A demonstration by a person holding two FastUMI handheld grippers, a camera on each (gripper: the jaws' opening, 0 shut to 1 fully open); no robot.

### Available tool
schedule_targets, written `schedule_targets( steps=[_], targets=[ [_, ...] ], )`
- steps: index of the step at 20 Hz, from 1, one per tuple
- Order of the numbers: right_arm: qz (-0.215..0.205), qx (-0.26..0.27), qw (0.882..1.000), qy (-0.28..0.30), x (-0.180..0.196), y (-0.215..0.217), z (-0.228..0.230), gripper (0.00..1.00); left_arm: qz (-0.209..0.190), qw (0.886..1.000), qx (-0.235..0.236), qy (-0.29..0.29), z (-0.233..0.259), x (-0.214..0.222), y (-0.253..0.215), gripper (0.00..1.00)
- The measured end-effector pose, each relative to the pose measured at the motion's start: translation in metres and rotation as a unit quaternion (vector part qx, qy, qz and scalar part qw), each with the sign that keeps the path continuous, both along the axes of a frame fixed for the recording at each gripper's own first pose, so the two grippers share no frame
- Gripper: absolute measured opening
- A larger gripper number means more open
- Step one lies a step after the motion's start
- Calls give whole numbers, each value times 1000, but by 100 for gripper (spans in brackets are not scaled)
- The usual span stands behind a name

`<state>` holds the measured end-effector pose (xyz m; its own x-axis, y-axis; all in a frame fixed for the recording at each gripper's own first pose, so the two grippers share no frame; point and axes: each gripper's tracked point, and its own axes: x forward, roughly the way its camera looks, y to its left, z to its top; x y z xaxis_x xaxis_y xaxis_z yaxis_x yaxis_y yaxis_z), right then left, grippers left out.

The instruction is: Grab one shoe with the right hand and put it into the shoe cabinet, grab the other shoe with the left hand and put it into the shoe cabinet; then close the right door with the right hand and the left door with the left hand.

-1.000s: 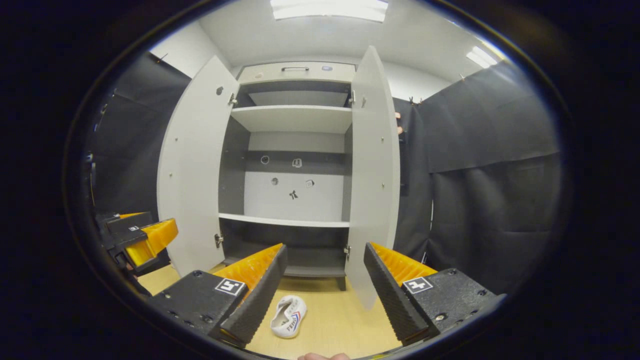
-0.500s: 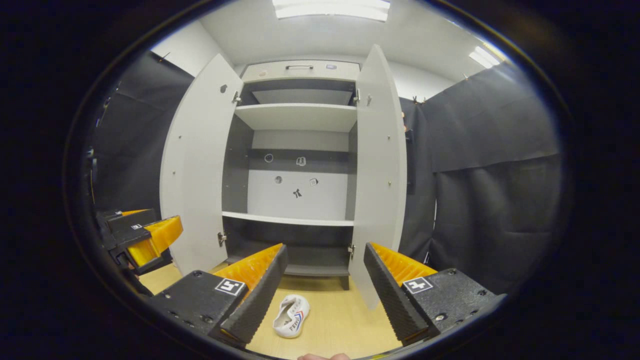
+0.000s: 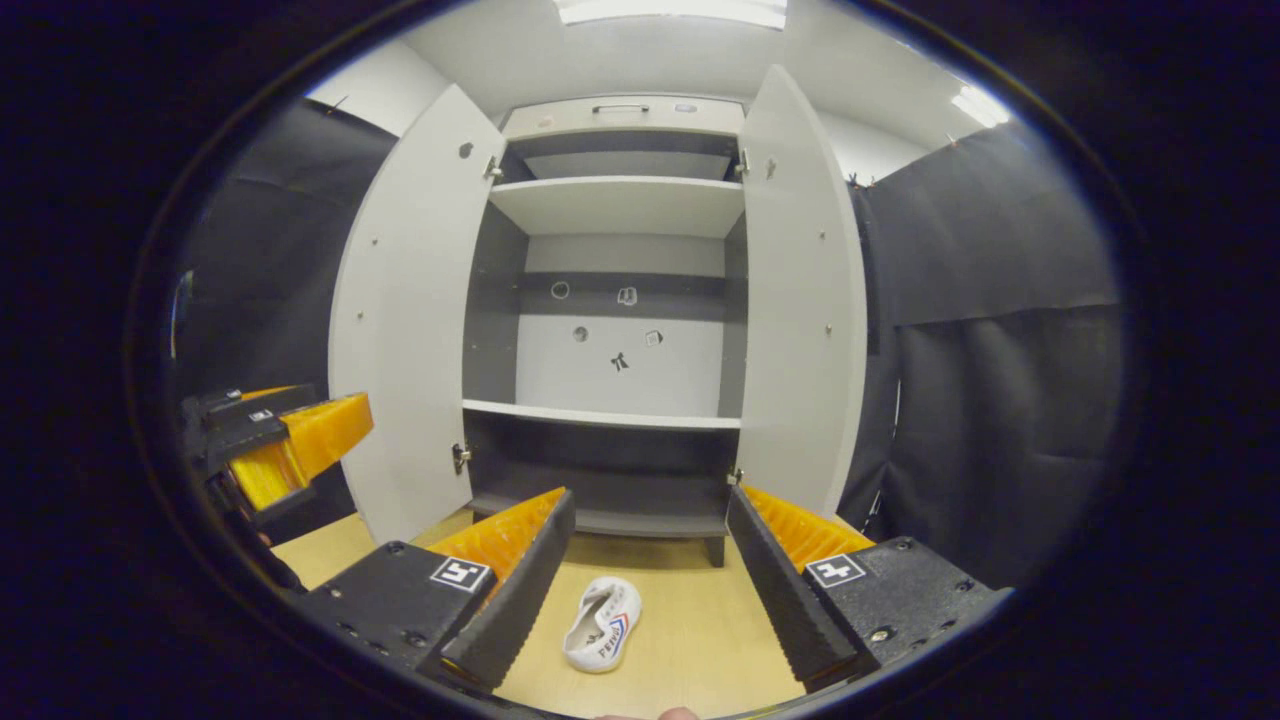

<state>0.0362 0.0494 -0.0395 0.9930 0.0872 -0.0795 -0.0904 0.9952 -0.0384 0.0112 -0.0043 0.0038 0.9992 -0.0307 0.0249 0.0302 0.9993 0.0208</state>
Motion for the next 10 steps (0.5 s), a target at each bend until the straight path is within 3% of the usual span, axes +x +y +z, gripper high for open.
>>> schedule_targets(
  steps=[3,10],
  targets=[
    [15,-17,999,34,16,17,-35,100,0,1000,2,2,-2,1,2,95],
    [62,17,987,148,52,63,-132,99,12,1000,8,9,-10,5,19,95]
  ],
)
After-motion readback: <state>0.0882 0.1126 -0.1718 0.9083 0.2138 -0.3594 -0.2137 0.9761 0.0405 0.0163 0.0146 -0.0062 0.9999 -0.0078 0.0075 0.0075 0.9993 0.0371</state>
